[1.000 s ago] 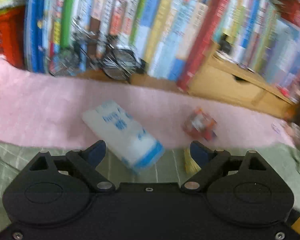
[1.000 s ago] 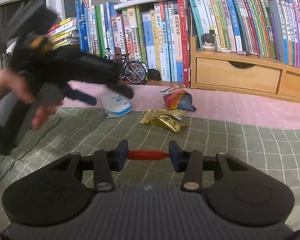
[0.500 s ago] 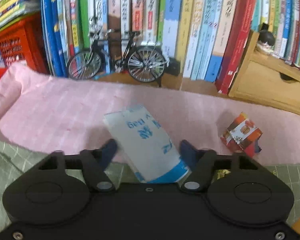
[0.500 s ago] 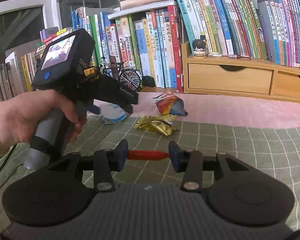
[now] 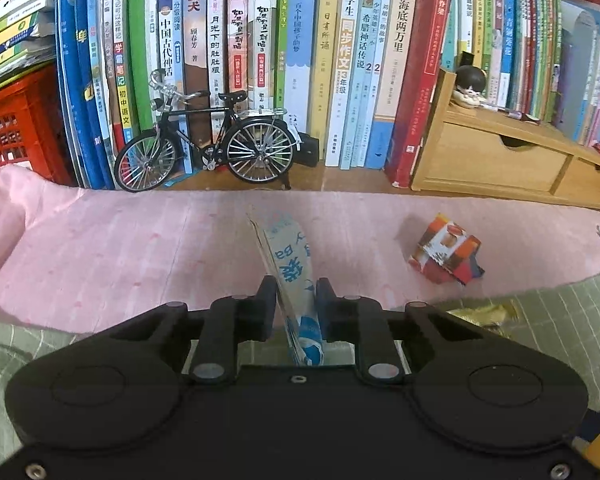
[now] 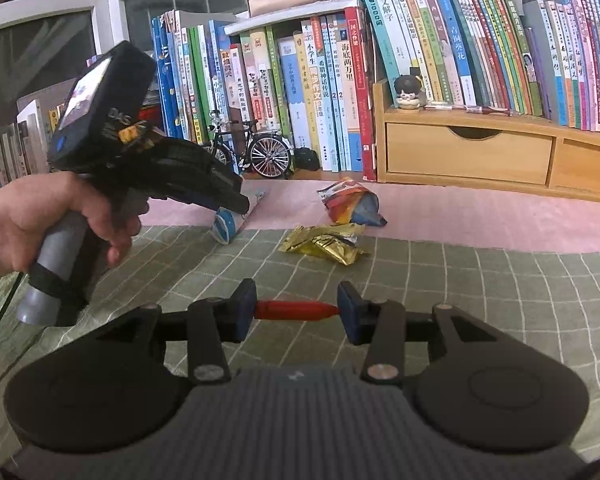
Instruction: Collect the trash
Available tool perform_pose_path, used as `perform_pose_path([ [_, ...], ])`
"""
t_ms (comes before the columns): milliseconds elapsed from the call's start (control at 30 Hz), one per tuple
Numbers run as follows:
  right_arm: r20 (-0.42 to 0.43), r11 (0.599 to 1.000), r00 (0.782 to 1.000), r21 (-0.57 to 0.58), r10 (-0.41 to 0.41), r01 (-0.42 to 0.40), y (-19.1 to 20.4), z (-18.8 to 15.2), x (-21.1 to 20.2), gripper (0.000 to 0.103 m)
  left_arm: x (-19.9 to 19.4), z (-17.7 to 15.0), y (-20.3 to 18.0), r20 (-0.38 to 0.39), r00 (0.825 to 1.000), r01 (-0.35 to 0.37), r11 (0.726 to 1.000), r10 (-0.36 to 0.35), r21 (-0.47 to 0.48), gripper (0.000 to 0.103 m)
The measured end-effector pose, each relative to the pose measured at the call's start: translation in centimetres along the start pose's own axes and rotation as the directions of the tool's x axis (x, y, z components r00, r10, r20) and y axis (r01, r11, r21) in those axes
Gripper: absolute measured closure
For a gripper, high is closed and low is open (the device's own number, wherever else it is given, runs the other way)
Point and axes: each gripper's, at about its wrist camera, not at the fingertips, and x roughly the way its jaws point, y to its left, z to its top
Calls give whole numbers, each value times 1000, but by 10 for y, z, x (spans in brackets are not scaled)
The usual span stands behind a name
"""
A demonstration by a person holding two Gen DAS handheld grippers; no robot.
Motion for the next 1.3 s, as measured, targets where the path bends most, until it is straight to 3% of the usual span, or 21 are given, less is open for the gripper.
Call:
perform_pose_path([
  [200, -9, 999, 999, 14, 33, -33, 2, -1, -1, 55, -25, -9, 15, 18, 999, 44, 999, -43, -16, 83],
  [533, -31, 1000, 999, -12, 21, -21, 16, -3, -9, 55, -87, -37, 33, 79, 991, 102, 993, -107, 65, 83],
  [800, -2, 999, 1000, -43, -13, 13, 33, -3, -47, 55, -130, -71, 55, 90, 981, 172, 985, -174, 30, 83],
  [933, 7, 996, 1000, -80, -28, 29, 45, -6, -72, 55, -156, -90, 61, 121, 977, 167, 984, -173, 58, 83],
  [1133, -6, 996, 1000, -86, -17, 16, 59, -15, -99, 55, -196, -115, 73, 127, 958, 256, 967, -256, 16, 83],
  [1300, -14, 996, 1000, -91, -15, 14, 73, -27, -117, 55, -230, -139, 73, 130, 944, 303, 952, -304, 33, 83],
])
